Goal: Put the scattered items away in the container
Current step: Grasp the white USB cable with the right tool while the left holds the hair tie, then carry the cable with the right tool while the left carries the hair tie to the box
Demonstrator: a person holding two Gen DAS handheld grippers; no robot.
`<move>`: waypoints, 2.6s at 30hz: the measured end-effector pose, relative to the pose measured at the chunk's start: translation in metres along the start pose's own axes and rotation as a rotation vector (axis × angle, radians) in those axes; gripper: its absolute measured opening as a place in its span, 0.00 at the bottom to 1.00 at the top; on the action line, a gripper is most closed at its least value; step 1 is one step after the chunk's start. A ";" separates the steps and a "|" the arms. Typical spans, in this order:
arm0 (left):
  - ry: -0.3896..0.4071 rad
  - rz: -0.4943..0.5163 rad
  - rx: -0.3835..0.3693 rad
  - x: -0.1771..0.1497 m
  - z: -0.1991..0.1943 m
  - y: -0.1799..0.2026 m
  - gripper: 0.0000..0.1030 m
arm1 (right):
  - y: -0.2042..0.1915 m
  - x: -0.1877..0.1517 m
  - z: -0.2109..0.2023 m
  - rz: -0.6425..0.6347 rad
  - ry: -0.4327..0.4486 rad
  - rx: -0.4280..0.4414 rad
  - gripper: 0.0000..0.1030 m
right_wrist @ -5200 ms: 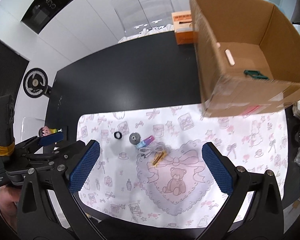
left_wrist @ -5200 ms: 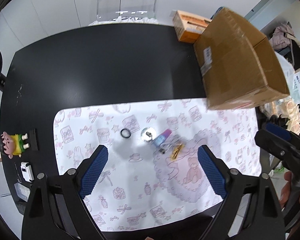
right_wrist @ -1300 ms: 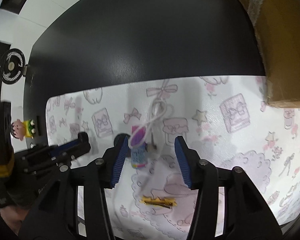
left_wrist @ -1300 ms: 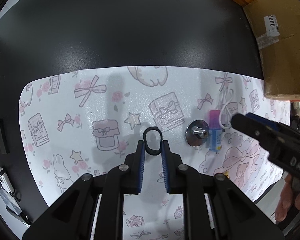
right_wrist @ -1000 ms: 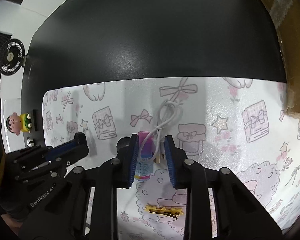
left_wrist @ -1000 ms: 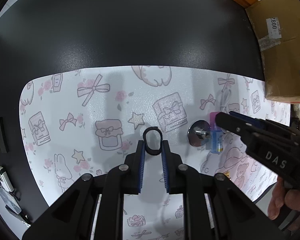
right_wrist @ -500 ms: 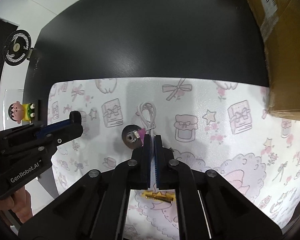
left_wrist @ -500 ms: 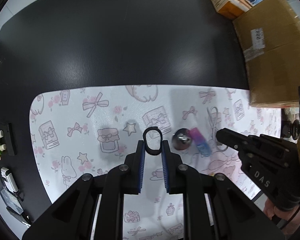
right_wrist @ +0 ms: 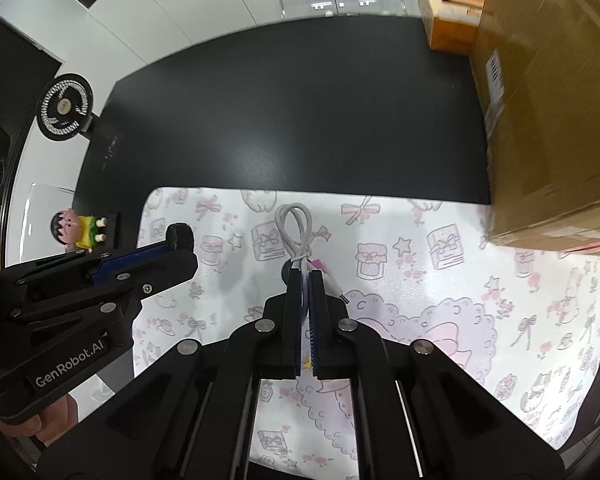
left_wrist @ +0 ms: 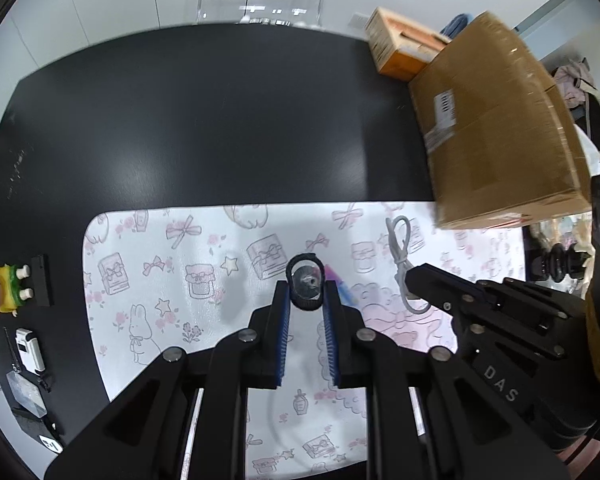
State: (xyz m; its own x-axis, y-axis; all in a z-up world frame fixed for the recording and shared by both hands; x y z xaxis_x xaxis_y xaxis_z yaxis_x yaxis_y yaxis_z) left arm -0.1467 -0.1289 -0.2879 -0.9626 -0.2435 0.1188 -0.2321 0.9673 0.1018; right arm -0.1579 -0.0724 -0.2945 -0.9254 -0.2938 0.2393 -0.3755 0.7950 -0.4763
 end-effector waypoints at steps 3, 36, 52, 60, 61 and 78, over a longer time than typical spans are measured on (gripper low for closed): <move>0.029 0.009 -0.007 0.001 -0.015 0.010 0.16 | 0.001 0.004 -0.023 -0.004 0.034 -0.003 0.03; 0.156 0.229 -0.090 0.049 -0.054 0.245 0.16 | 0.167 0.043 -0.195 0.069 0.242 -0.118 0.03; 0.143 0.258 -0.109 0.065 -0.021 0.343 0.16 | 0.267 0.052 -0.214 0.101 0.257 -0.115 0.03; 0.131 0.263 -0.106 0.069 -0.005 0.371 0.16 | 0.302 0.058 -0.220 0.103 0.258 -0.114 0.03; 0.128 0.263 -0.105 0.069 -0.003 0.373 0.16 | 0.305 0.058 -0.220 0.101 0.257 -0.114 0.03; 0.129 0.240 -0.063 0.110 0.009 0.392 0.16 | 0.348 0.078 -0.218 0.091 0.250 -0.055 0.03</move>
State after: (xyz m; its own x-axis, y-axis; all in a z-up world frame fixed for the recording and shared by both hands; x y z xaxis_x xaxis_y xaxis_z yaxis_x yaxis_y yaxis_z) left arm -0.3452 0.2243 -0.2437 -0.9623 -0.0185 0.2714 0.0136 0.9932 0.1159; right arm -0.3502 0.2972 -0.2573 -0.9116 -0.0848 0.4023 -0.2813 0.8421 -0.4601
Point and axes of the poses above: each gripper's, at about its wrist camera, not at the fingertips, and z roughly the way its jaws point, y to its right, x to its top, the point moved 7 cm from there along z, roughly the way its jaws point, and after that the axes turned 10 degrees about -z, right-handed, at the moved point
